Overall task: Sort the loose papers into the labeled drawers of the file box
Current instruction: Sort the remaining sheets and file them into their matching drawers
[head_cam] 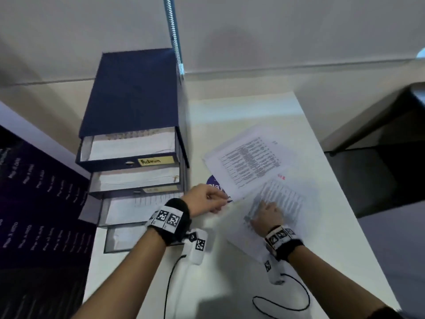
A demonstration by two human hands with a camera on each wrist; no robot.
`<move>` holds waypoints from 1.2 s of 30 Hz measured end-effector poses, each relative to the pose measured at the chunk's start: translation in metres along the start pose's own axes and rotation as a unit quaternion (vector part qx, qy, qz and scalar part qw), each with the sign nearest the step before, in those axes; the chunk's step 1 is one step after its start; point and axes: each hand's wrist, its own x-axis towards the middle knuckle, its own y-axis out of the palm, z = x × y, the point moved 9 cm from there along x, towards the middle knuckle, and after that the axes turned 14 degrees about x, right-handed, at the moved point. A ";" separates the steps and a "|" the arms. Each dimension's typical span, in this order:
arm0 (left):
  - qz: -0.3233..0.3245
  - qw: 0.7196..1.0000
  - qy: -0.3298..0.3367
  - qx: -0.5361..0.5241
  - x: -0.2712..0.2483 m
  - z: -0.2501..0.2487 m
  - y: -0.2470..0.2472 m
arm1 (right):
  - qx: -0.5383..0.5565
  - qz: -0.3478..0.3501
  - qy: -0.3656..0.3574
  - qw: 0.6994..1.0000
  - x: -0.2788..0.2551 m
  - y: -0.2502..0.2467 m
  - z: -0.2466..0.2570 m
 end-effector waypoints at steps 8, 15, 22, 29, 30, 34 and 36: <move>-0.012 0.979 -0.161 0.129 0.094 0.031 0.104 | 0.220 -0.099 0.160 0.957 -0.001 -0.074 -0.096; -0.021 0.985 -0.169 0.019 0.116 0.013 0.152 | 0.433 -0.144 0.149 0.877 0.006 -0.079 -0.137; -0.176 0.980 -0.085 0.022 0.143 -0.017 0.071 | 0.419 -0.227 0.038 0.878 0.015 -0.165 -0.159; -0.161 0.946 -0.130 0.250 0.196 0.004 0.011 | 0.561 -0.204 -0.135 0.791 0.019 -0.241 -0.133; -0.138 0.937 -0.130 0.294 0.199 0.007 0.019 | 0.578 -0.210 -0.140 0.776 0.022 -0.248 -0.133; -0.104 0.879 -0.117 0.450 0.192 0.012 0.054 | 0.658 -0.256 -0.135 0.695 0.026 -0.271 -0.132; -0.127 0.863 -0.073 0.484 0.184 -0.003 0.069 | 0.686 -0.248 -0.101 0.677 0.040 -0.262 -0.131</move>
